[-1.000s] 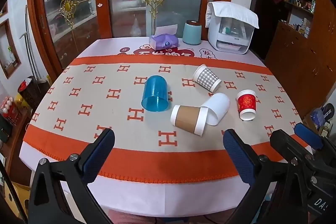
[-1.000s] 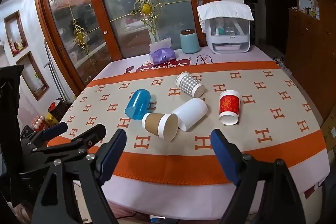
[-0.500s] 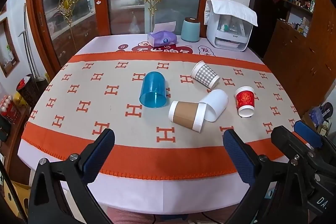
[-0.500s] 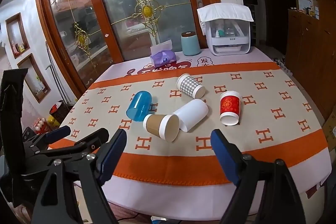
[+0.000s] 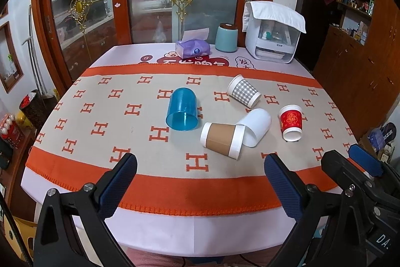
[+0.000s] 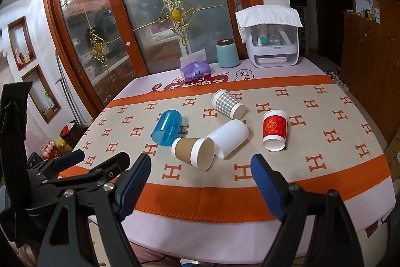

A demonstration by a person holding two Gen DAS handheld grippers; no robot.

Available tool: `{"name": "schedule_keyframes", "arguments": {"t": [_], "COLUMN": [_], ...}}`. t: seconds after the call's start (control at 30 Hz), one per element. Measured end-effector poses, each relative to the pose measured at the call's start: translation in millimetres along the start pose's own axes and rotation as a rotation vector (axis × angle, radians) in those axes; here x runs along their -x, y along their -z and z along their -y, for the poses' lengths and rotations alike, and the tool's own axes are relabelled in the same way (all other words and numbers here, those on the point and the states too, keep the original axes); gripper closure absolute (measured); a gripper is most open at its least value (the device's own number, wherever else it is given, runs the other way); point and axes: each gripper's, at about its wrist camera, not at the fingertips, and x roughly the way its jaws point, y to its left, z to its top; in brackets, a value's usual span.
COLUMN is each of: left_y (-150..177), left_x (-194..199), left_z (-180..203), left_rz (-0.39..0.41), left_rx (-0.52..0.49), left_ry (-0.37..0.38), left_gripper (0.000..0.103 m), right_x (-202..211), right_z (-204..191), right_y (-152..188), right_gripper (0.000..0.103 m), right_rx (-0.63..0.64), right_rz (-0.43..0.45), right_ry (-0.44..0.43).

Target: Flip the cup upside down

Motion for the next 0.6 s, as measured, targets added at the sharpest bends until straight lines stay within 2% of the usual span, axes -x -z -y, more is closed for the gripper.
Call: {"name": "schedule_keyframes", "arguments": {"t": [0.6], "left_y": [-4.3], "left_x": [-1.3], "left_z": [1.4], "left_rz": [-0.012], "left_rx": [0.003], "left_ry": [-0.004], "left_gripper": [0.003], "right_x": [-0.3], "right_z": [0.0], "right_y": [-0.7], "right_gripper": [0.02], "right_rx": [-0.002], "right_rz": [0.002], "right_ry": [-0.002]}}
